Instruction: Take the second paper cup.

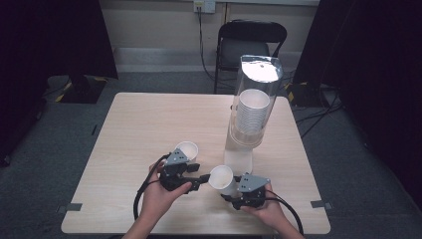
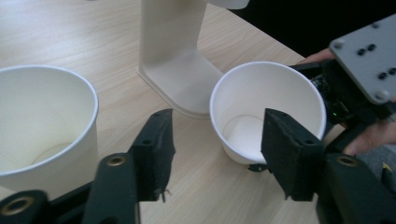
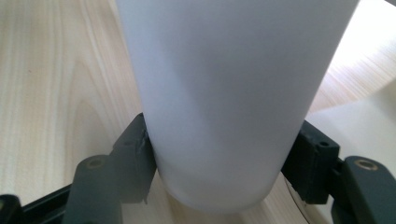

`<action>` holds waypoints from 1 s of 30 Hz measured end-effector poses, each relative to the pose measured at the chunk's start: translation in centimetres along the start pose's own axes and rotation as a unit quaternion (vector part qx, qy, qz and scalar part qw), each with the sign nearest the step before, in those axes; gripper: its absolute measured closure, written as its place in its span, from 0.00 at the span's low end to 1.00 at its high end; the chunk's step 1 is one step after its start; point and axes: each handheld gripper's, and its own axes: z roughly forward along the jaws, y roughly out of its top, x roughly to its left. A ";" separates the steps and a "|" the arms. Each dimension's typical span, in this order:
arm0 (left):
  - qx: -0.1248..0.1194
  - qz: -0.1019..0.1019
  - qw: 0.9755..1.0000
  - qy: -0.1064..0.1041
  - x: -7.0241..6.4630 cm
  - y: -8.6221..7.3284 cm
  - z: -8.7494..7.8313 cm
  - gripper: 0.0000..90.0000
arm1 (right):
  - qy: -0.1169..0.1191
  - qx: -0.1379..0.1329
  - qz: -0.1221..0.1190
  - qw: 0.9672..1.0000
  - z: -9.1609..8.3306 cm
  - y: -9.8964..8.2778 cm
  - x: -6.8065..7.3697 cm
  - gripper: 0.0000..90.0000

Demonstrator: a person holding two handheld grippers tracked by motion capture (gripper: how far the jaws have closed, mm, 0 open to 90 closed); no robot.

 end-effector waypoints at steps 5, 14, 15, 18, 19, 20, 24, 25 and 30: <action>0.017 -0.025 0.999 -0.020 0.0 0.1 1.1 0.59 | 0.016 0.004 -0.015 1.000 0.7 0.3 0.3 0.38; 0.072 -0.075 0.995 0.009 0.4 -0.5 1.7 0.95 | 0.024 0.004 -0.034 0.999 1.5 1.2 0.9 0.38; 0.073 -0.082 0.994 0.009 0.5 -0.5 1.6 0.96 | 0.023 0.007 -0.032 0.999 1.6 1.2 1.1 0.38; 0.082 -0.100 0.992 0.007 0.7 -0.3 1.3 0.97 | 0.014 0.011 -0.026 1.000 1.9 1.3 1.1 0.30; 0.085 -0.101 0.991 0.009 0.7 -0.3 1.2 0.97 | 0.012 0.013 -0.015 1.000 1.9 1.3 0.9 0.25; 0.084 -0.106 0.991 0.006 0.9 -0.3 1.1 0.97 | 0.006 0.016 -0.011 1.000 1.7 1.2 0.7 0.21; 0.094 -0.111 0.989 0.008 1.1 -0.5 0.9 0.97 | 0.002 0.030 0.009 1.000 0.6 0.3 -0.5 0.16; 0.097 -0.108 0.989 0.009 1.1 -0.5 0.8 0.97 | -0.002 0.033 0.017 0.999 0.1 0.0 -0.9 0.16; 0.106 -0.111 0.988 0.022 1.3 -0.7 0.7 0.97 | -0.023 0.039 0.071 0.996 -1.6 -1.3 -3.1 0.16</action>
